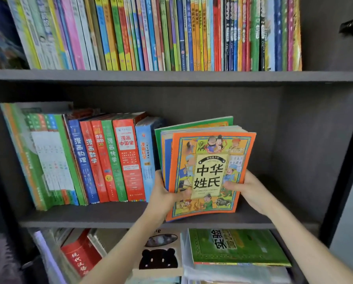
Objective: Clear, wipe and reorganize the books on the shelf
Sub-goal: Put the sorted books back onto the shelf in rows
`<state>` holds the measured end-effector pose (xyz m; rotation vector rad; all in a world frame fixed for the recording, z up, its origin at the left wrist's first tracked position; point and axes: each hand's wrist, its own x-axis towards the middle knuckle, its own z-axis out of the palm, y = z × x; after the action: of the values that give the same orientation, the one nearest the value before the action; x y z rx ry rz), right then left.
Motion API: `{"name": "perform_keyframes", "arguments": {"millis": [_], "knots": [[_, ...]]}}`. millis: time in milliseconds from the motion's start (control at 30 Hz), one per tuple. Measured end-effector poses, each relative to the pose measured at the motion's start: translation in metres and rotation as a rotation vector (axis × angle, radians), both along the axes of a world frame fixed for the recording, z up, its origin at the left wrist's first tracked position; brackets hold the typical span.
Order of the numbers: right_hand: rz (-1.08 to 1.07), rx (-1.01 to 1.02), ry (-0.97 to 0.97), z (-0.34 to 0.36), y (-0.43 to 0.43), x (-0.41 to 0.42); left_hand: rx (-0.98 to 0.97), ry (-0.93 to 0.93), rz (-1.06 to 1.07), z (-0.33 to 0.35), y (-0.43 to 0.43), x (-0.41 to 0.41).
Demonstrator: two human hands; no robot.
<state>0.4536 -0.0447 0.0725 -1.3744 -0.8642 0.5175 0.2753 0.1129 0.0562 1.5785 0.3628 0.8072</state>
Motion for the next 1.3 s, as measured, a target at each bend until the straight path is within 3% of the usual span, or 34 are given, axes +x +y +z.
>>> {"name": "perform_keyframes", "arguments": {"millis": [233, 367, 400, 500, 533, 600, 700, 867, 1000, 1133, 1300], "knots": [[-0.022, -0.107, 0.013, -0.003, 0.02, 0.013, 0.033, 0.008, -0.054, 0.035, 0.018, 0.001], [-0.216, -0.211, -0.062, 0.006, 0.02, -0.003, 0.121, 0.007, -0.052, 0.061, 0.017, 0.004], [-0.346, -0.264, -0.169, 0.01, 0.016, -0.013, 0.155, 0.025, -0.029, 0.061, 0.015, 0.005], [-0.701, -0.47, -0.73, 0.008, 0.001, -0.058, 0.232, 0.071, 0.054, 0.056, 0.01, 0.005], [-0.681, -0.456, -0.843, 0.006, 0.001, -0.073, 0.242, 0.075, 0.077, 0.056, 0.008, 0.004], [-0.502, -0.462, -0.888, 0.0, 0.01, -0.098, 0.254, 0.068, 0.145, 0.057, 0.003, 0.007], [-0.368, -0.487, -0.81, -0.021, 0.043, -0.102, 0.405, 0.102, 0.406, 0.051, -0.017, 0.013], [-0.22, -0.287, -0.639, -0.033, 0.087, -0.082, 0.54, 0.137, 0.782, 0.042, -0.045, 0.025], [-0.023, -0.195, -0.48, -0.023, 0.084, -0.069, 0.598, 0.196, 0.696, 0.038, -0.04, 0.017], [0.119, -0.197, -0.508, -0.018, 0.085, -0.06, 0.666, 0.167, 0.492, 0.033, -0.019, -0.001], [0.171, -0.243, -0.527, -0.012, 0.107, -0.059, 0.626, 0.158, 0.407, 0.039, 0.015, -0.022]]}}
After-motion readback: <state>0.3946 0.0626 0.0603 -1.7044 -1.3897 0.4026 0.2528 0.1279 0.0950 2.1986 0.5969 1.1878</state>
